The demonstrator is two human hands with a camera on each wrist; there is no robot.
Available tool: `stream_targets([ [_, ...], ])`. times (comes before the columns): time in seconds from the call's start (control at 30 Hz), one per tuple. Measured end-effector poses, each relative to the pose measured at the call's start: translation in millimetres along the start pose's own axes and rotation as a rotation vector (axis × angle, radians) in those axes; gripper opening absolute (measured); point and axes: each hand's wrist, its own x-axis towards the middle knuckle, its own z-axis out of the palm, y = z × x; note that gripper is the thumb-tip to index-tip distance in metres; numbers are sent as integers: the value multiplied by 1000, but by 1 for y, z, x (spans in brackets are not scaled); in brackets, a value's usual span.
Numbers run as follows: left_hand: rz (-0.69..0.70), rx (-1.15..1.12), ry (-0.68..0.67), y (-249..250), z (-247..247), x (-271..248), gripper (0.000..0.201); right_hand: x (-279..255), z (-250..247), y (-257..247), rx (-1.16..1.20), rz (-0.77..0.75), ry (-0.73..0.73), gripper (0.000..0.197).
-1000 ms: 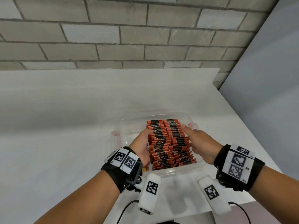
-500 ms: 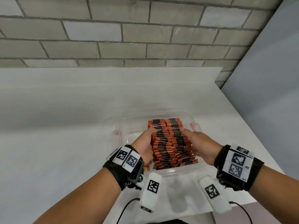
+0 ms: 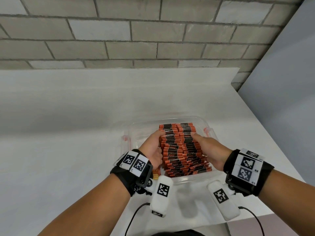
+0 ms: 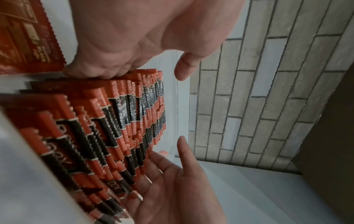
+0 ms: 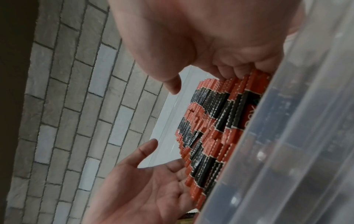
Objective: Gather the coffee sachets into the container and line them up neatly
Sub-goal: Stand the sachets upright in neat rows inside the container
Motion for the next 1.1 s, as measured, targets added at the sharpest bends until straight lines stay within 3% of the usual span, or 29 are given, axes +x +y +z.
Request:
stream_targets([
  [0.1, 6, 26, 9, -1, 1, 2, 33, 2, -2, 1, 32, -10, -5, 66],
  [0.3, 34, 59, 71, 5, 8, 0, 29, 2, -2, -3, 62, -47, 19, 78],
  [0.53, 33, 43, 70, 19, 14, -1, 23, 14, -8, -9, 89, -46, 46, 113],
  [0.57, 32, 50, 89, 20, 13, 1, 25, 11, -7, -12, 88, -40, 45, 111],
  [0.67, 26, 72, 165, 27, 14, -4, 31, 1, -8, -23, 85, -50, 46, 79],
  [0.77, 25, 93, 198, 41, 14, -6, 69, 2, -10, -28, 58, -56, 31, 71],
  [0.93, 34, -8, 85, 43, 19, -1, 64, 10, -4, -37, 66, -48, 9, 57],
  [1.1, 68, 13, 134, 42, 9, -3, 72, 2, -7, -37, 20, -86, 8, 63],
])
